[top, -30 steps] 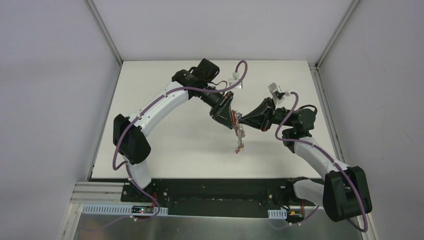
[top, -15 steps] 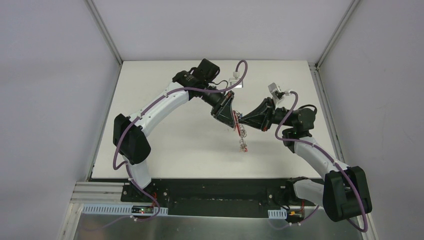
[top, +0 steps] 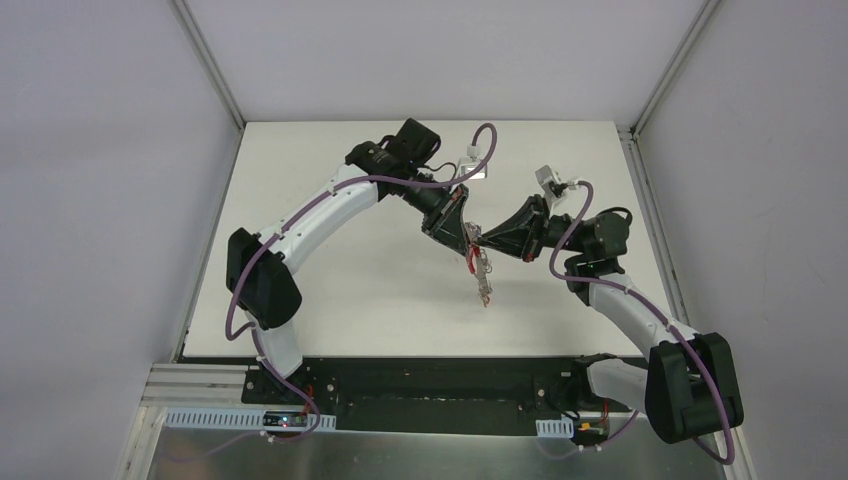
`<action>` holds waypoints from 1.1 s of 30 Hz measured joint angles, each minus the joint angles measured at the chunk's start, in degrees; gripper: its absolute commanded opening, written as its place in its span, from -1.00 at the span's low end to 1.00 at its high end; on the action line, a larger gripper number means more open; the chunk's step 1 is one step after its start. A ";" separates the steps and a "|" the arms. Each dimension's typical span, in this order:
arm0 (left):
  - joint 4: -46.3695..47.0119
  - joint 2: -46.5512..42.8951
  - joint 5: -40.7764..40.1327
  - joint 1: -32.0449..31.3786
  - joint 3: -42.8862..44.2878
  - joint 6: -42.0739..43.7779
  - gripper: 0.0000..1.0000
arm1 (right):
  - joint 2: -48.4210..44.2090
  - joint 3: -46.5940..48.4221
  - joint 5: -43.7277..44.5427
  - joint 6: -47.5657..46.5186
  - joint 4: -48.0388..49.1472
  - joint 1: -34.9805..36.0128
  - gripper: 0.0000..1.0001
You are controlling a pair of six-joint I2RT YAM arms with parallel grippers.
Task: Put the keys on the keyring
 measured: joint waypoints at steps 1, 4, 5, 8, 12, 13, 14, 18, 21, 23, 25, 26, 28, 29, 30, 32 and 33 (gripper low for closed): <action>-0.35 0.00 -0.26 0.00 0.22 0.33 -1.00 | 0.00 0.00 0.02 -0.35 -0.50 0.00 -1.00; -1.05 -0.13 -1.27 0.00 0.66 1.05 -1.00 | 0.00 0.00 0.24 -1.29 -1.97 0.00 -1.00; -1.33 -0.17 -1.46 0.00 0.81 1.42 -1.00 | 0.00 0.00 0.33 -1.60 -2.47 0.00 -1.00; -2.23 -0.59 -2.16 0.00 0.92 2.82 -0.66 | 0.00 0.00 0.37 -2.25 -3.78 0.00 -1.00; -3.39 -1.90 -3.85 -0.15 0.92 5.55 -0.20 | 0.00 0.00 0.39 -2.45 -4.42 0.00 -1.00; -3.39 -2.45 -4.39 -0.28 0.72 6.36 -0.12 | 0.00 0.00 0.42 -2.45 -4.46 0.00 -1.00; -3.19 -3.17 -4.72 -0.35 0.26 6.99 -0.05 | 0.00 0.00 0.44 -2.45 -4.46 0.00 -1.00; 0.28 -7.13 -6.51 -0.68 -4.04 8.24 0.18 | 0.00 0.00 0.90 -2.32 -4.55 0.02 -1.00; 5.53 -10.10 -8.39 -1.49 -9.22 8.02 0.26 | 0.00 0.02 1.33 -2.21 -4.61 0.00 -1.00; 9.53 -11.28 -10.14 -2.34 -12.50 7.58 0.29 | 0.00 0.02 1.44 -2.12 -4.63 0.02 -1.00; 12.70 -11.61 -11.91 -3.06 -14.75 6.95 0.33 | 0.00 0.02 1.46 -2.10 -4.63 0.00 -1.00; 14.19 -11.61 -12.85 -3.39 -15.58 6.47 0.34 | 0.00 0.02 1.49 -2.08 -4.66 0.00 -1.00; 16.33 -11.58 -14.47 -3.72 -16.50 5.55 0.36 | 0.00 0.02 1.51 -2.08 -4.66 0.00 -1.00; 17.66 -11.58 -15.13 -3.74 -16.74 4.90 0.36 | 0.00 0.02 1.53 -2.08 -4.66 0.00 -1.00; 18.47 -11.58 -15.37 -3.74 -16.81 4.52 0.35 | 0.00 0.02 1.53 -2.08 -4.66 0.00 -1.00; 20.46 -11.58 -16.00 -3.72 -16.96 3.39 0.35 | 0.00 0.02 1.64 -2.08 -4.72 0.00 -1.00; 21.46 -11.58 -16.04 -3.72 -17.14 2.75 0.35 | 0.00 0.02 1.66 -2.08 -4.79 0.00 -1.00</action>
